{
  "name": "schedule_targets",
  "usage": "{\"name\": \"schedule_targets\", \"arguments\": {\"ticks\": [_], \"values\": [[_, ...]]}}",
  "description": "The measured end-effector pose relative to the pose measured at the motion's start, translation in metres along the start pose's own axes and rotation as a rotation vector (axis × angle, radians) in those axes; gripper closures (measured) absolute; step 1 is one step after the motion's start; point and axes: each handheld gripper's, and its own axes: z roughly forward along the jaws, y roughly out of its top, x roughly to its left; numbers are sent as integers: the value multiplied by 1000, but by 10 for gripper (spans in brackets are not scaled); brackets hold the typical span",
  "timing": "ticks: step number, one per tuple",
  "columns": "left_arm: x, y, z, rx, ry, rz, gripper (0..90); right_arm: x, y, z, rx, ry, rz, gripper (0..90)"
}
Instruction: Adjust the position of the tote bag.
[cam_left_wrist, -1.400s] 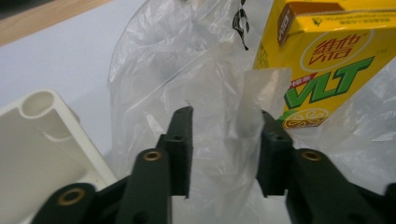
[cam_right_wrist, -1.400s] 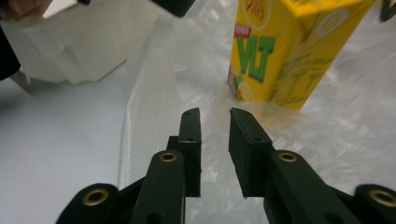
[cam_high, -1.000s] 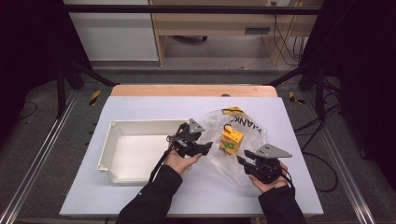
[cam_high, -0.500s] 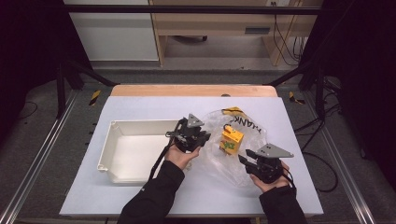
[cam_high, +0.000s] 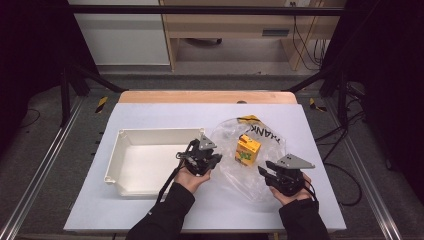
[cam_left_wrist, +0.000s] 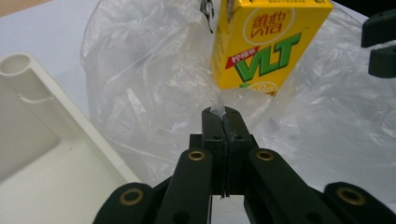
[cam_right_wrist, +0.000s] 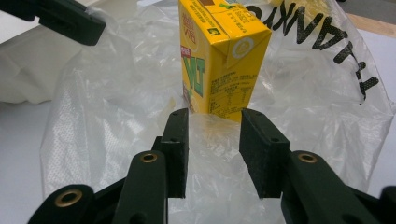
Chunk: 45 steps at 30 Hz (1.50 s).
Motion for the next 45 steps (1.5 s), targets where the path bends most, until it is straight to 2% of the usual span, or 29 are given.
{"name": "schedule_targets", "arguments": {"ticks": [12, 15, 21, 23, 25, 26, 30, 33, 34, 40, 41, 42, 44, 45], "values": [[-10, -10, 8, 32, 22, 53, 890, -3, -3, 2, 10, -12, 7, 627], [-11, -10, 7, 32, 17, 58, 846, -4, -2, 2, 5, -14, 2, 621], [-12, -9, 2, 7, 5, 44, 689, -4, -1, -1, -9, -21, 1, 597], [-13, -6, -5, -9, 2, 42, 632, -5, 0, -1, -16, -21, 0, 589], [-13, -5, -10, -18, 2, 44, 614, -4, 0, -2, -18, -24, 7, 583], [-13, -5, -12, -26, 2, 44, 563, -5, 1, -3, -24, -25, 11, 576], [-10, -4, -25, -53, -7, 37, 507, -6, 3, -5, -35, -25, 8, 564], [-6, -4, -38, -69, 4, 42, 464, -8, 7, -9, -55, -31, 2, 535], [-6, -4, -38, -69, 4, 42, 455, -8, 7, -9, -55, -31, 2, 535], [6, -9, -65, -99, 21, 44, 417, -12, 14, -17, -81, -34, 8, 478], [6, -9, -65, -99, 21, 44, 413, -12, 16, -18, -84, -32, 7, 464], [10, -12, -73, -104, 33, 50, 409, -13, 18, -19, -84, -29, 5, 449], [12, -13, -76, -104, 39, 50, 403, -13, 19, -19, -83, -27, 3, 445], [16, -16, -86, -106, 54, 50, 400, -13, 22, -21, -88, -24, -2, 432]]}}
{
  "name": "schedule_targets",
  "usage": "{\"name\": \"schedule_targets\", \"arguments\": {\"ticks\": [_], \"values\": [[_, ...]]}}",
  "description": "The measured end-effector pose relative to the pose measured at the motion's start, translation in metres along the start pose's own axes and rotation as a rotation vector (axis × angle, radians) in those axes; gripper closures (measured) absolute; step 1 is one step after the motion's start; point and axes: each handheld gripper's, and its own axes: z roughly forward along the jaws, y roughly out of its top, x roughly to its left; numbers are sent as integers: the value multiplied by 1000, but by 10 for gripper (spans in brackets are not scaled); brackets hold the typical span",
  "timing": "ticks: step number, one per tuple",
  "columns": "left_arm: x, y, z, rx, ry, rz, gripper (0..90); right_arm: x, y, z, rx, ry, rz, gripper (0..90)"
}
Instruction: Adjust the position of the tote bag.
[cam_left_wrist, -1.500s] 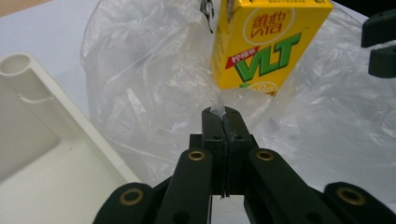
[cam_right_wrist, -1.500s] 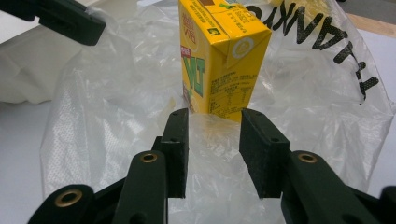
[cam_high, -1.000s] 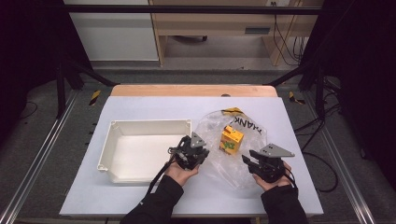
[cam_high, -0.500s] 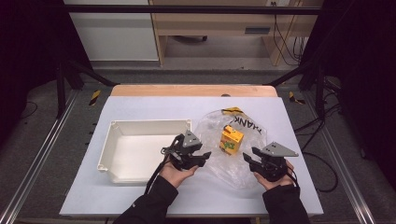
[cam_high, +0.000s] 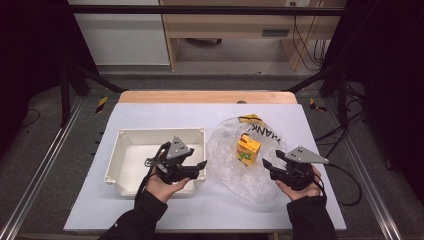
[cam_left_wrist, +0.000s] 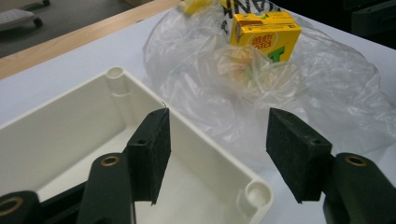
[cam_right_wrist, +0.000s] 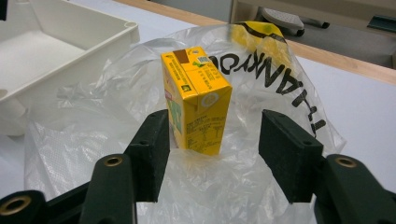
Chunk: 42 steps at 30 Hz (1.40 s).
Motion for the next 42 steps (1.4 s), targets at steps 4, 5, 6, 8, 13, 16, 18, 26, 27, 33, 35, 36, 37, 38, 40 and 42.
{"name": "schedule_targets", "arguments": {"ticks": [4, 5, 6, 8, 13, 16, 18, 26, 27, 33, 35, 36, 37, 38, 40, 42], "values": [[10, -9, -14, -4, 27, 4, 380, -1, 5, -3, -6, -3, -4, 403], [10, -9, -14, -4, 27, 4, 371, -1, 5, -3, -6, -3, -4, 403], [17, -16, -22, -8, 53, -3, 365, -3, 8, -4, -10, -2, -5, 388], [24, -24, -28, -12, 67, -19, 356, -4, 11, -5, -12, 0, -2, 371], [41, -44, -43, -20, 90, -46, 337, -4, 19, -3, -5, 2, -8, 342], [49, -54, -49, -24, 101, -65, 330, -3, 23, -1, -4, 1, -16, 323], [53, -60, -52, -27, 111, -77, 325, -3, 26, 1, -1, 1, -16, 314], [64, -69, -60, -43, 150, -91, 322, -2, 40, 11, 20, 4, -18, 288], [64, -69, -60, -43, 150, -91, 321, -2, 40, 11, 20, 4, -18, 288], [71, -72, -68, -62, 168, -109, 318, -1, 54, 22, 29, 12, -41, 297], [72, -73, -68, -61, 167, -112, 317, -1, 57, 25, 31, 17, -38, 302], [74, -76, -69, -57, 170, -118, 317, -1, 59, 28, 36, 18, -41, 305], [74, -76, -69, -57, 170, -118, 316, -1, 60, 30, 32, 18, -41, 307], [76, -78, -69, -55, 174, -122, 316, -2, 61, 32, 34, 20, -37, 308], [77, -79, -70, -50, 179, -124, 315, -3, 62, 34, 36, 20, -38, 311], [79, -80, -71, -53, 185, -130, 314, -3, 64, 38, 41, 14, -42, 318]]}}
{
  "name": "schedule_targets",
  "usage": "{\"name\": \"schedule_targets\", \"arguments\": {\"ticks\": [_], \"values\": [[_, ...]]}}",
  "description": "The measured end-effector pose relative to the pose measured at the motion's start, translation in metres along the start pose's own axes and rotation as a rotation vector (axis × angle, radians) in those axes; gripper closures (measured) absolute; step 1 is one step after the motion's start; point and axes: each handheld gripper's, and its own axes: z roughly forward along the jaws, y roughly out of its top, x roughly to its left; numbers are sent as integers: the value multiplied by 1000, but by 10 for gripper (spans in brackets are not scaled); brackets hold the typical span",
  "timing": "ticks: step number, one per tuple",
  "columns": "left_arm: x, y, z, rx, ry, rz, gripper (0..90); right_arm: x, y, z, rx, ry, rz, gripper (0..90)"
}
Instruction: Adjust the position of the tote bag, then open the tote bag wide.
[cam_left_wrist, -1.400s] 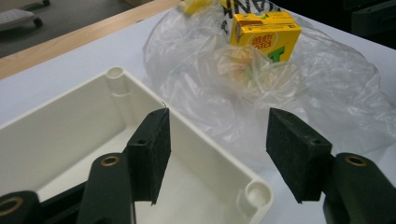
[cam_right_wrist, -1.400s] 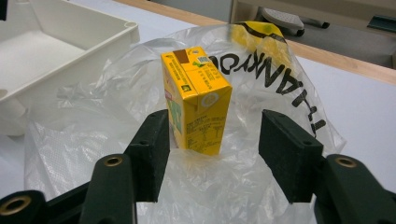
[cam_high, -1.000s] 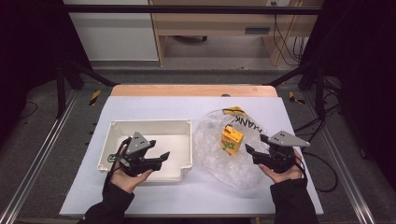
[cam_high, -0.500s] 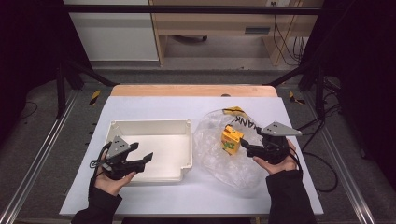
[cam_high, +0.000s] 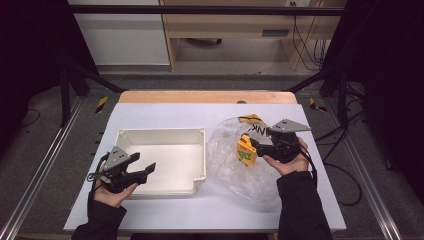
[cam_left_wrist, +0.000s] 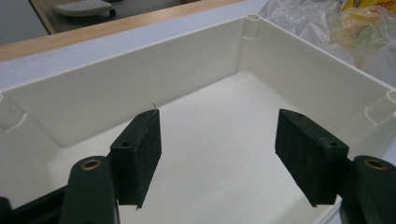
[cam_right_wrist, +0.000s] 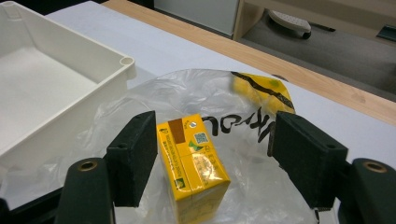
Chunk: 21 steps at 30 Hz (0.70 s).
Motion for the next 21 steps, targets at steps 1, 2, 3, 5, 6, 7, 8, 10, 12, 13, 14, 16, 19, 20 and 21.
{"name": "schedule_targets", "arguments": {"ticks": [1, 2, 3, 5, 6, 7, 8, 10, 12, 13, 14, 16, 19, 20, 21], "values": [[1, 0, 0, -1, 2, -2, 313, 0, 1, 2, 5, 3, 1, 321], [3, 0, -1, -4, 1, -8, 312, 0, 1, 5, 13, 5, -2, 333], [4, 0, -1, -5, 0, -11, 312, 0, 1, 6, 15, 9, -9, 342], [4, 0, -1, -5, 0, -13, 312, 0, 1, 7, 22, 11, -18, 349], [5, -1, -1, -5, -2, -14, 312, 1, 0, 9, 26, 10, -18, 352], [6, -1, -1, -3, -2, -14, 312, 1, 0, 12, 39, 13, -28, 361], [6, -1, -1, -3, -1, -14, 311, 1, -1, 14, 46, 13, -27, 367], [5, -1, -1, -5, 3, -11, 312, 0, -1, 19, 60, 22, -30, 376], [5, -1, -1, -9, 3, -10, 312, -1, -1, 23, 72, 31, -34, 386], [5, -1, -1, -8, 4, -9, 312, -1, -1, 25, 79, 35, -32, 388], [5, -1, -1, -8, 4, -8, 312, -1, 0, 27, 85, 40, -35, 390], [6, -2, 0, -4, 5, -7, 312, 0, 0, 30, 99, 47, -47, 391], [8, -2, 0, -1, 8, -8, 311, 1, 2, 32, 119, 60, -55, 394], [8, -2, 0, -1, 8, -8, 311, 1, 2, 32, 119, 60, -55, 394], [9, -2, 0, -2, 11, -6, 311, 1, 2, 34, 128, 69, -60, 394]]}}
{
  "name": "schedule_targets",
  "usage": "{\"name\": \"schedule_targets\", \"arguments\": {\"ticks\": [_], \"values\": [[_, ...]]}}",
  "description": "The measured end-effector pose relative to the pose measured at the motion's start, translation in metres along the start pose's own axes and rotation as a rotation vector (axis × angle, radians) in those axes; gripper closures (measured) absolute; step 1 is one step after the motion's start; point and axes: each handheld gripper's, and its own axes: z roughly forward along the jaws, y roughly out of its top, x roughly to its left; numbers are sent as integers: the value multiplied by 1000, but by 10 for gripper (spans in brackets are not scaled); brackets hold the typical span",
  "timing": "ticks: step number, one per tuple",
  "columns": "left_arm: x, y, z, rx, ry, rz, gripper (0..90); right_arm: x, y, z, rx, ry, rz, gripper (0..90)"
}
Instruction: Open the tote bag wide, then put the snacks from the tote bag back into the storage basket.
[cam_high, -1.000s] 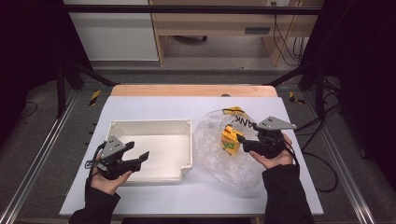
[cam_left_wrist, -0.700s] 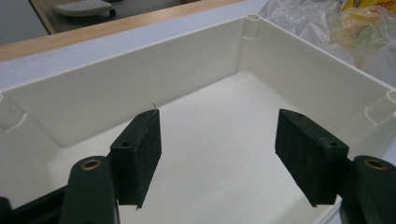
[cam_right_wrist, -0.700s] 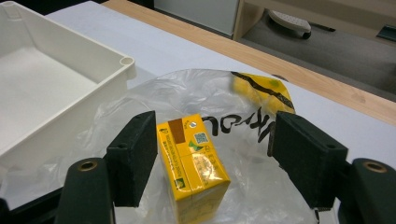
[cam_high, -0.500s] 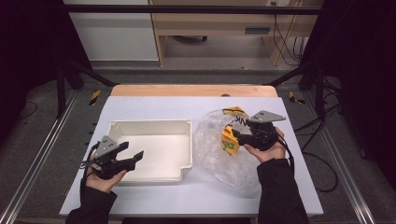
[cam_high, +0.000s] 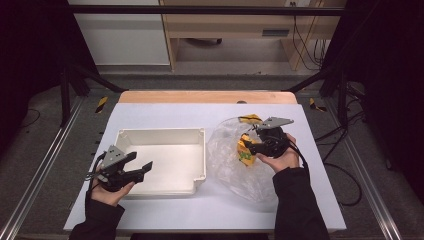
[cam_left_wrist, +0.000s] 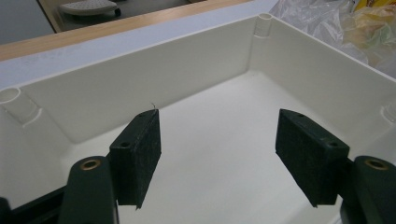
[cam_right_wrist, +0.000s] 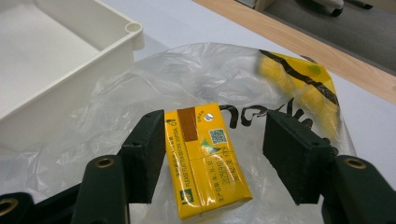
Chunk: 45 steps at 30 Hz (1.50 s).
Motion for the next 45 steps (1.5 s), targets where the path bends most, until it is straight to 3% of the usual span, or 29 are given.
{"name": "schedule_targets", "arguments": {"ticks": [18, 27, 32, 36, 45], "values": [[1, -2, 3, 5, 4, 0, 311, 1, -5, 16, 93, 38, -39, 370], [0, -2, 2, 7, 4, 1, 312, 1, -8, 24, 131, 32, -59, 427], [-1, -2, 4, 13, 5, 9, 313, 1, -8, 24, 135, 31, -61, 437], [-1, -2, 4, 15, 7, 13, 315, 2, -7, 21, 150, 27, -54, 494], [0, -3, 4, 16, 9, 11, 316, 5, -5, 20, 171, 2, -47, 467]]}}
